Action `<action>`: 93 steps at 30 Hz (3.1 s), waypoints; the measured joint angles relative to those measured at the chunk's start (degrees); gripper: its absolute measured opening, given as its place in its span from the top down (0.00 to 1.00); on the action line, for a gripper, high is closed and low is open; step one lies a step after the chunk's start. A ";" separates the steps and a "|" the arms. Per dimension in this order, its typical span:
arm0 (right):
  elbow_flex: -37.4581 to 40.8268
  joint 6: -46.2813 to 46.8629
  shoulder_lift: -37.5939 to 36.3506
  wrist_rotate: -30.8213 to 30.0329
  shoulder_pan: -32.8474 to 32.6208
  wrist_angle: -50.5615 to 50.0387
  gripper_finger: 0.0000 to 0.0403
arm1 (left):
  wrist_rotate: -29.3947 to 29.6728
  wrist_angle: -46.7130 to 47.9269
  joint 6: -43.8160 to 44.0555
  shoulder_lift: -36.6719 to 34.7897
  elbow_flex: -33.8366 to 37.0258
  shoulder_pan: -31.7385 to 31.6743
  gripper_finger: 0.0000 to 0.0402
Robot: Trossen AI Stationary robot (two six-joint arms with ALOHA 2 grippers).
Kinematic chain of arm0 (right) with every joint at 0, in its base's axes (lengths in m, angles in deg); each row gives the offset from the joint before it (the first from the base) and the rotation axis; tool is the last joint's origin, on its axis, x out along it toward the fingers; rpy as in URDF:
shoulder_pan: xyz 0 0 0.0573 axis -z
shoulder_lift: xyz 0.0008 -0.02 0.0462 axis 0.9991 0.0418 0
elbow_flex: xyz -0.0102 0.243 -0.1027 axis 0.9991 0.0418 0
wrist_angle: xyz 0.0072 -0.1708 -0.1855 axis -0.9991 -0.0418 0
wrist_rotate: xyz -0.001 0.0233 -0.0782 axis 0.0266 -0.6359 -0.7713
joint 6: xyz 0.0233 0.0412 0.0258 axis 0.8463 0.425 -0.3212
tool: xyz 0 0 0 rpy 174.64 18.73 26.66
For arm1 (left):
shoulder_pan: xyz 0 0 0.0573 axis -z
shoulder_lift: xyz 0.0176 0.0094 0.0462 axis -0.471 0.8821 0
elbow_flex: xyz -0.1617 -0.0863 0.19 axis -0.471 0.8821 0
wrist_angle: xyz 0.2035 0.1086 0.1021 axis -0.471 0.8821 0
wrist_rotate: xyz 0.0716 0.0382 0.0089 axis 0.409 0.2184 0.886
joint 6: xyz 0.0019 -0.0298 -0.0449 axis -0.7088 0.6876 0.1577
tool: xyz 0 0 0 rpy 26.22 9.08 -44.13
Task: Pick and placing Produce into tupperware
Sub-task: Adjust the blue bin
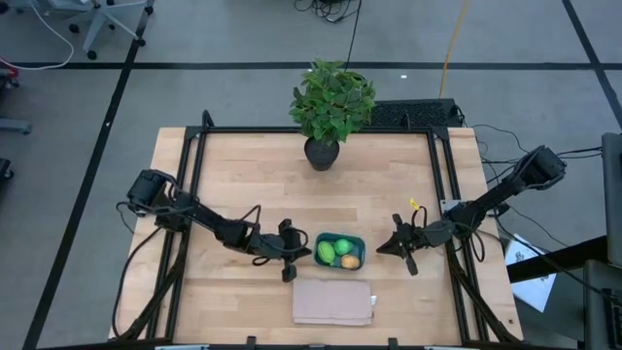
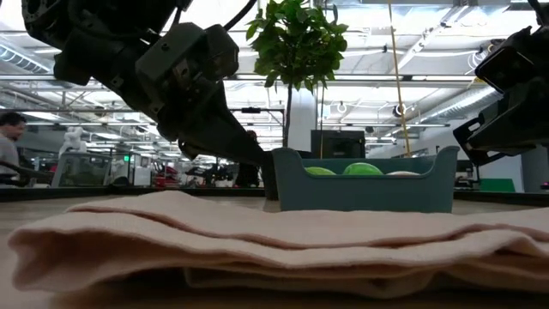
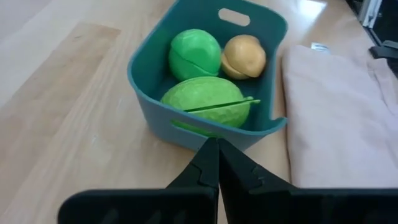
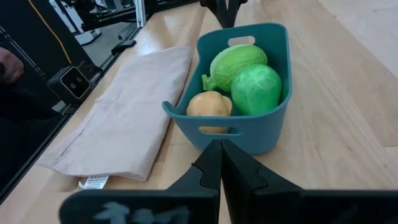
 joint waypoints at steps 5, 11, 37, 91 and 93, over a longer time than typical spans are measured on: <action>-0.18 0.23 0.02 0.11 0.00 -0.14 1.00 | 1.24 0.09 0.00 0.01 0.00 -0.03 1.00; -1.46 -0.66 0.02 0.05 0.00 -0.49 1.00 | 1.51 -0.04 -0.47 0.01 0.00 -0.18 1.00; -1.51 -1.02 0.12 -0.45 0.02 -2.23 1.00 | -0.89 2.20 0.08 11.99 -8.03 -2.02 1.00; -1.50 -0.47 0.24 -2.10 0.39 -3.19 1.00 | -3.45 5.51 -3.59 12.73 -10.40 -0.90 1.00; -1.49 -0.41 0.24 -1.96 0.39 -3.19 1.00 | -2.54 5.58 -3.99 12.59 -10.39 -0.83 1.00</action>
